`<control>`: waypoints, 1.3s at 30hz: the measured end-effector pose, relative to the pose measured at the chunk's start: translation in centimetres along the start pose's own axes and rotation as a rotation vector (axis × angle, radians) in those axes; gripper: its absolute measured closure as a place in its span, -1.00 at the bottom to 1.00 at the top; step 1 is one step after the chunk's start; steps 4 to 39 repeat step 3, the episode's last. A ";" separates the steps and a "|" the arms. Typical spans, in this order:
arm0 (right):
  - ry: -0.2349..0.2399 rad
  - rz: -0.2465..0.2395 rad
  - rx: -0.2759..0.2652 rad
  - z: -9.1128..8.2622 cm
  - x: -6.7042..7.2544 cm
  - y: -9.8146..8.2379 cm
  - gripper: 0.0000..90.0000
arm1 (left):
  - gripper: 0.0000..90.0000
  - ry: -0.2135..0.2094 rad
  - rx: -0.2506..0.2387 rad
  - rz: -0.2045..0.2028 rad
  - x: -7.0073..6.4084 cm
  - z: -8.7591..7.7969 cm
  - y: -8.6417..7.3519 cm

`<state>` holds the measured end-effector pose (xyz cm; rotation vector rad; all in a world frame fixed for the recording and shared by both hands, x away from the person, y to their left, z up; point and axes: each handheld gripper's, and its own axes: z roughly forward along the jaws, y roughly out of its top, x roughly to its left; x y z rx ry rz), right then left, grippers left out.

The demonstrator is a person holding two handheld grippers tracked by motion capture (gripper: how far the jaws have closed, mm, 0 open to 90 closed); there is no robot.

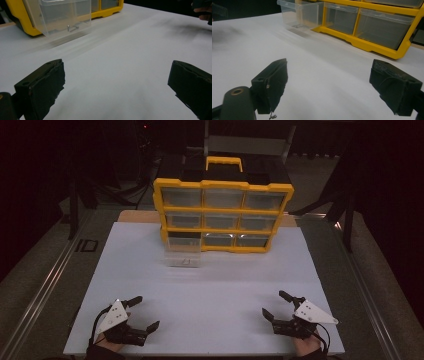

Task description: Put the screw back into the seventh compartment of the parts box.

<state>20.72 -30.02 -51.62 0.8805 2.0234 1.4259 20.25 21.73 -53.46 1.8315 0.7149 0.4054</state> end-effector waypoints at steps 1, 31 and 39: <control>0.000 0.000 0.000 0.0 0.0 0.0 -0.67 | -0.99 -0.001 -0.002 -0.002 0.0 0.0 0.0; -0.001 0.000 0.000 0.0 0.0 0.0 -0.67 | -0.99 0.000 -0.003 -0.003 0.0 0.0 0.0; -0.001 0.000 0.000 0.0 0.0 0.0 -0.67 | -0.99 0.000 -0.003 -0.003 0.0 0.0 0.0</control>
